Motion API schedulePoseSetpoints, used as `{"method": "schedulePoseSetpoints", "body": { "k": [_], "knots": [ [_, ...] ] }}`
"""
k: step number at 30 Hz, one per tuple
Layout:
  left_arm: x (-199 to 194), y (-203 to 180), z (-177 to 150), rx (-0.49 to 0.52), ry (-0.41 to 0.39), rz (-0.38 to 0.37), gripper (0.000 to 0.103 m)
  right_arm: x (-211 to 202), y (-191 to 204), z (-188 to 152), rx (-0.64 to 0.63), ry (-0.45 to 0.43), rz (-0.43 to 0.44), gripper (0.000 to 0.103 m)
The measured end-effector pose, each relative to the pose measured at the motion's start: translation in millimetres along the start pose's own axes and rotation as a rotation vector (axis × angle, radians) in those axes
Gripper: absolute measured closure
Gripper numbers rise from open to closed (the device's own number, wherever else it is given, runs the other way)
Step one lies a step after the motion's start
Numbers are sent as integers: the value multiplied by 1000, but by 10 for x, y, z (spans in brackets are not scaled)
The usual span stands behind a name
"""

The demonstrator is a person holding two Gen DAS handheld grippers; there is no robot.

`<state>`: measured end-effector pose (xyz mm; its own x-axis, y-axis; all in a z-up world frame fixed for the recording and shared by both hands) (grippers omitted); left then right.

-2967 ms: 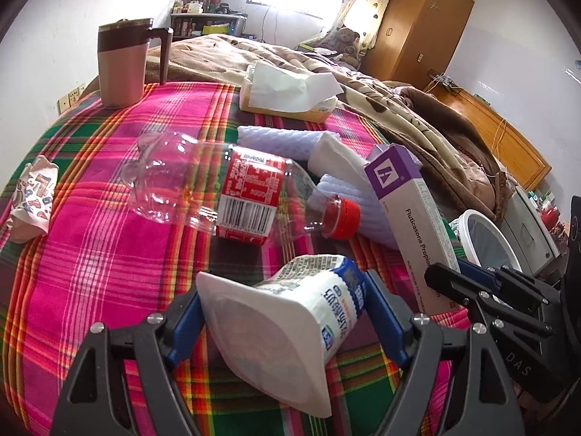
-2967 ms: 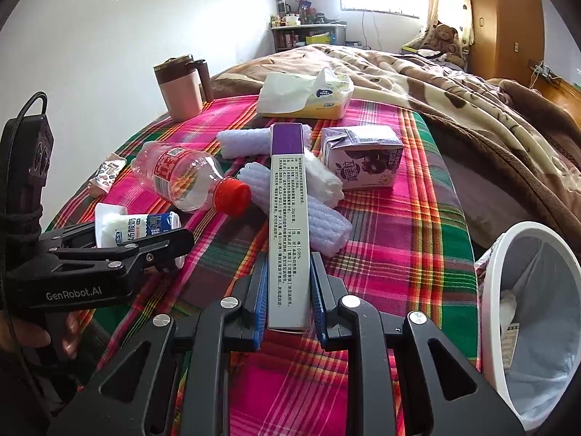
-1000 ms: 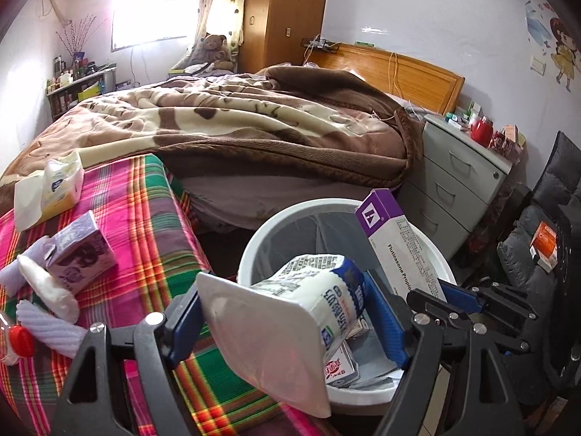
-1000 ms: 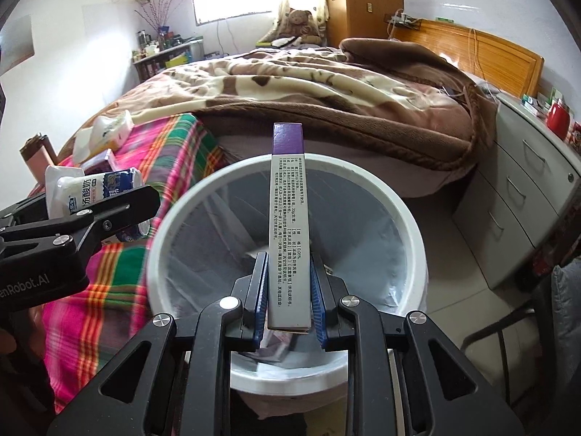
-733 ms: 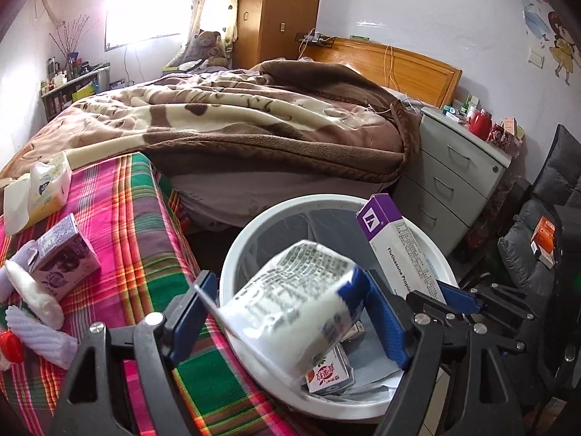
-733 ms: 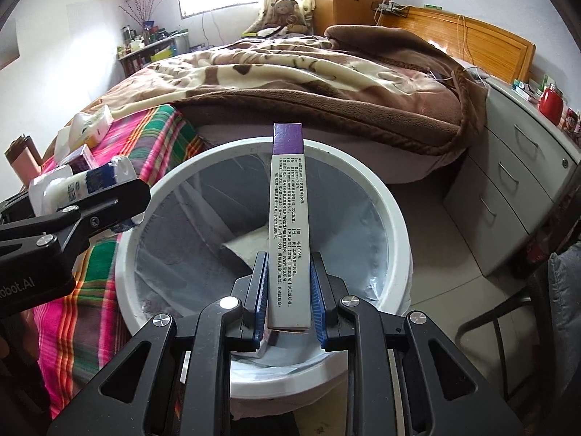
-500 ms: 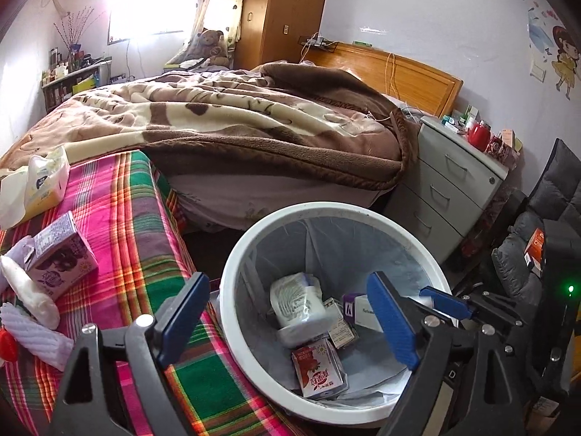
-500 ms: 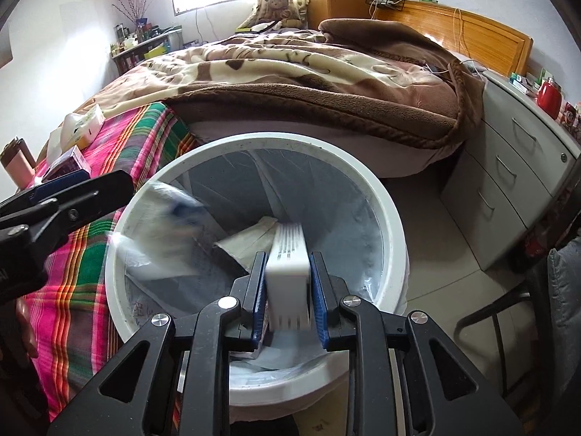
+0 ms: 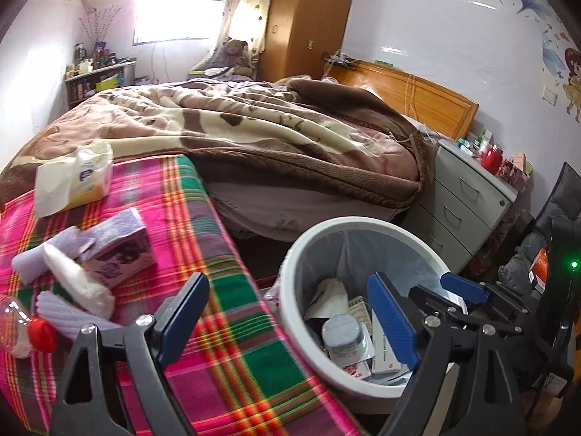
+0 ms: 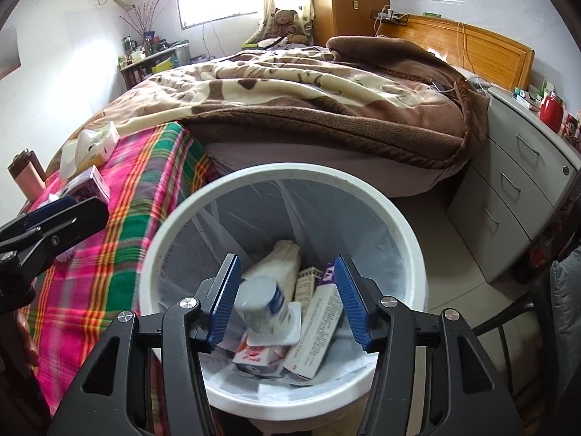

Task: Collect trash
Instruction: 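Carry both items over the bin and open both tools to drop them, then move both tools back toward the bed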

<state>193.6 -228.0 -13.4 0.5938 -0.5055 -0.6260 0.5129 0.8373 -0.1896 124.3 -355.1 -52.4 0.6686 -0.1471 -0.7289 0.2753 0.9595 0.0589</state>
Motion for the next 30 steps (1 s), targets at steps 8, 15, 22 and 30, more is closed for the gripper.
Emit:
{"method": "schedulePoseSetpoints", "body": {
  "k": [8,15,22,30],
  "knots": [
    [-268,579,-52,-85,-33,75,13,-28,429,125,-42,-42,71,48],
    [-513,1139,-119,-165,-56,164,13,18,851,236,-83,-53,144,48],
    [-733,1691,-252,-284,-59,225,11,114,1211,280,-110,-30,219,48],
    [-986,2274,-421,-396,-63,326,11,329,1583,383,-86,32,309,42]
  ]
}}
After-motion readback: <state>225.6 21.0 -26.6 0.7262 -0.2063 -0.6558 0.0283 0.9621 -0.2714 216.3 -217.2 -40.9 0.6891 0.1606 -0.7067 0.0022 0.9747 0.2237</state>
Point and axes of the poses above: each gripper's, at about its wrist camera, not at the fingertips, and x roughly the way its jaws point, y to its left, z to its top, the point moved 6 cm from there along x, roughly the way its jaws point, and after that the axes turned 1 degree about -z, right-handed, at the moved point
